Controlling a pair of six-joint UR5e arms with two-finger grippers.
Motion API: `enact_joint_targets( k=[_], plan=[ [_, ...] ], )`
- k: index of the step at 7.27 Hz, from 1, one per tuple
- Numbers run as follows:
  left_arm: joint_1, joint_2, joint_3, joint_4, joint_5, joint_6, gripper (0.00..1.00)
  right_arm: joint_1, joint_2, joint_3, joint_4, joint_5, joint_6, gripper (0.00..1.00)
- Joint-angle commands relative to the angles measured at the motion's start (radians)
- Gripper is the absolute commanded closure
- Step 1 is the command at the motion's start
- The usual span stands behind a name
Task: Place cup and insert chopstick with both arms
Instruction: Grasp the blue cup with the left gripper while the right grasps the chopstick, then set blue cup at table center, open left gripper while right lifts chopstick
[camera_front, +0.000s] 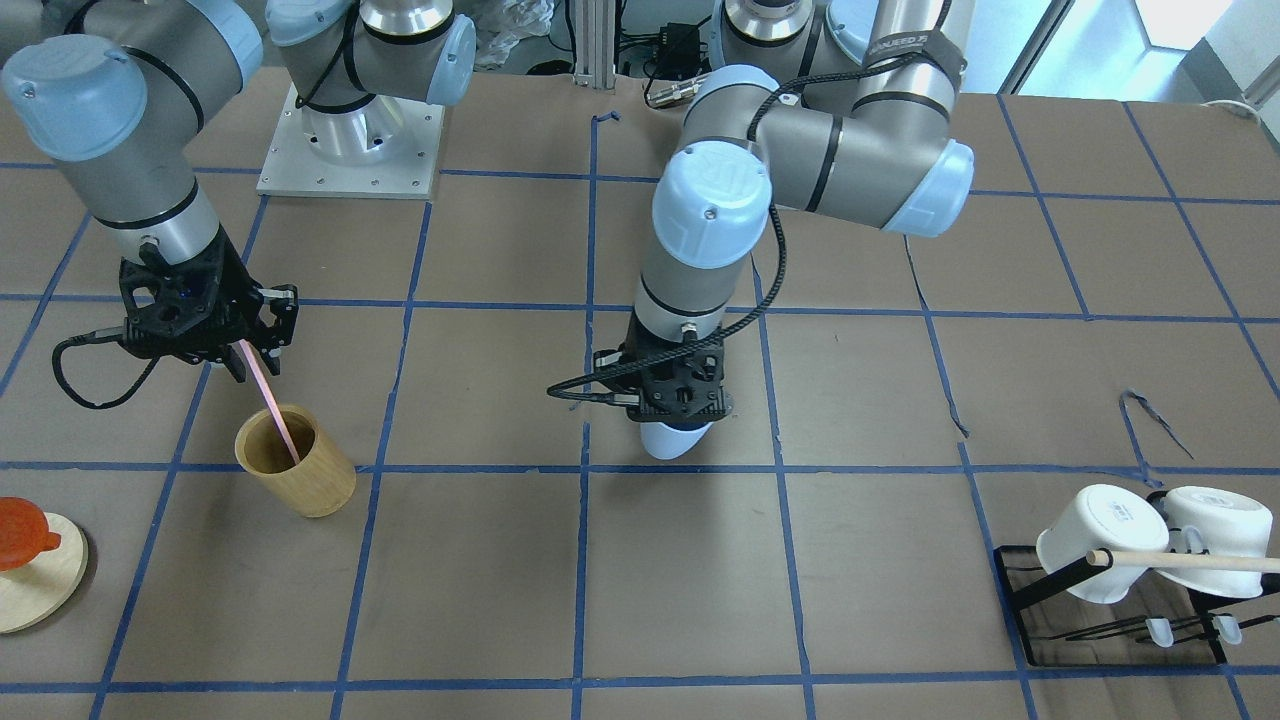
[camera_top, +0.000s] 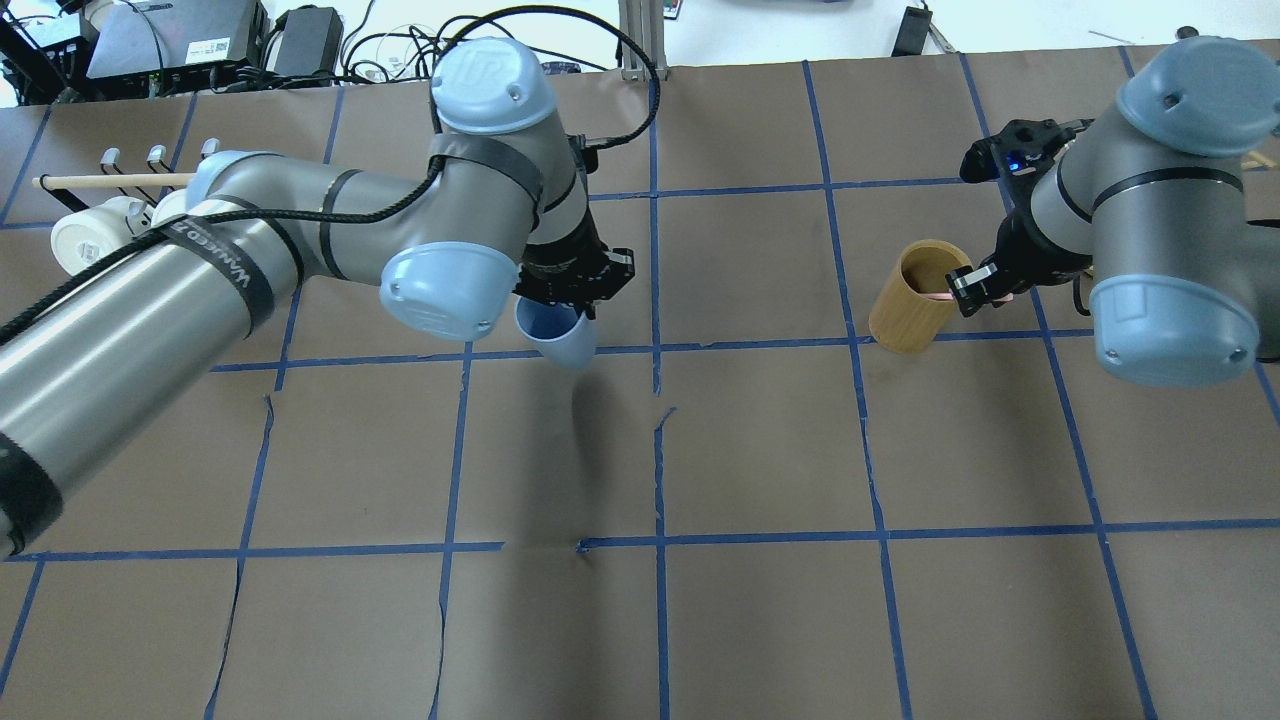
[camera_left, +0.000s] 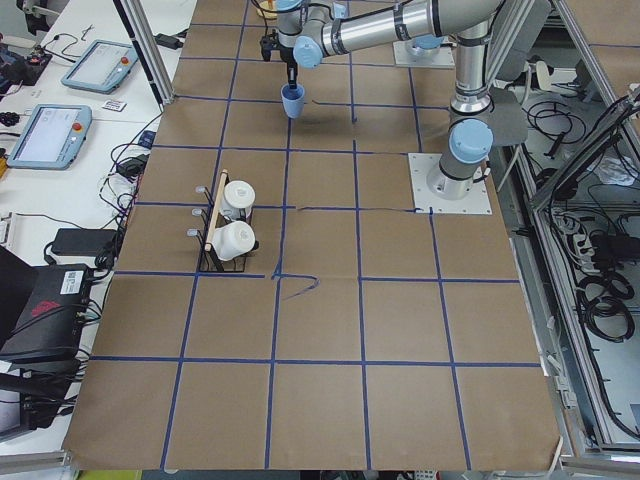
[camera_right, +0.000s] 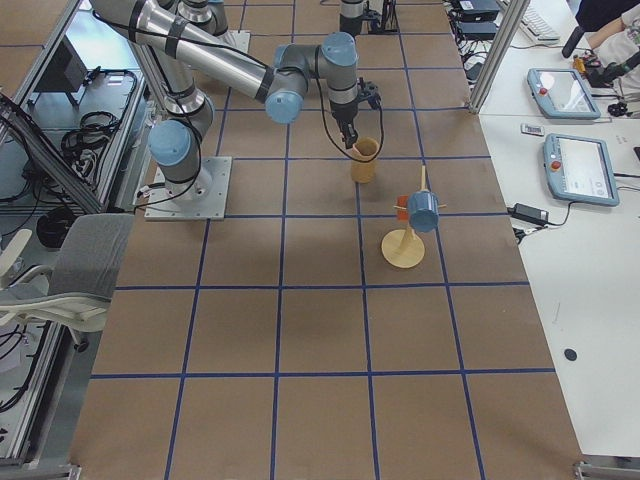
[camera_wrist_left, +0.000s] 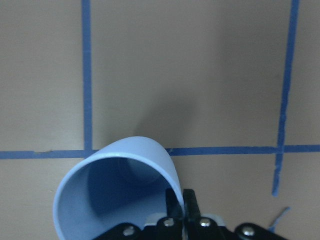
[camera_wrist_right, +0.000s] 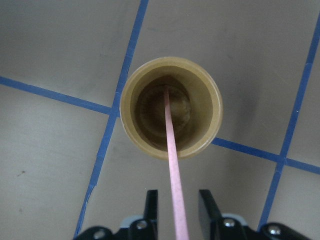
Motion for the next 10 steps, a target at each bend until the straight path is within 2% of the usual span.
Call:
enact_joint_targets(
  k=[1, 3, 5, 6, 7, 8, 9, 10],
  plan=[
    [-0.081, -0.074, 0.094, 0.015, -0.009, -0.062, 1.0, 0.0, -0.005, -0.017, 0.065, -0.001, 0.007, 0.83],
    [-0.125, -0.09, 0.09, -0.016, -0.003, -0.044, 1.0, 0.002, -0.005, -0.07, 0.148, 0.002, 0.013, 1.0],
    [-0.125, -0.104, 0.08, -0.042, -0.009, -0.049, 1.0, 0.0, 0.003, -0.087, 0.162, -0.007, 0.014, 1.0],
    [-0.125, -0.114, 0.073, -0.042, -0.007, -0.044, 0.69, 0.0, -0.005, -0.105, 0.196, -0.011, 0.016, 1.0],
    [-0.125, -0.124, 0.07, -0.04, -0.012, -0.049, 0.21, 0.002, -0.008, -0.164, 0.273, -0.011, 0.016, 1.0],
    [-0.125, -0.122, 0.078, -0.04, -0.012, -0.05, 0.0, 0.003, -0.006, -0.25, 0.374, -0.008, 0.016, 1.0],
    [-0.118, -0.107, 0.089, -0.039, -0.015, -0.044, 0.0, 0.005, 0.003, -0.336, 0.465, -0.007, 0.02, 1.0],
    [-0.093, -0.079, 0.105, -0.042, -0.01, -0.043, 0.0, 0.006, 0.006, -0.388, 0.508, -0.009, 0.045, 1.0]
  ],
)
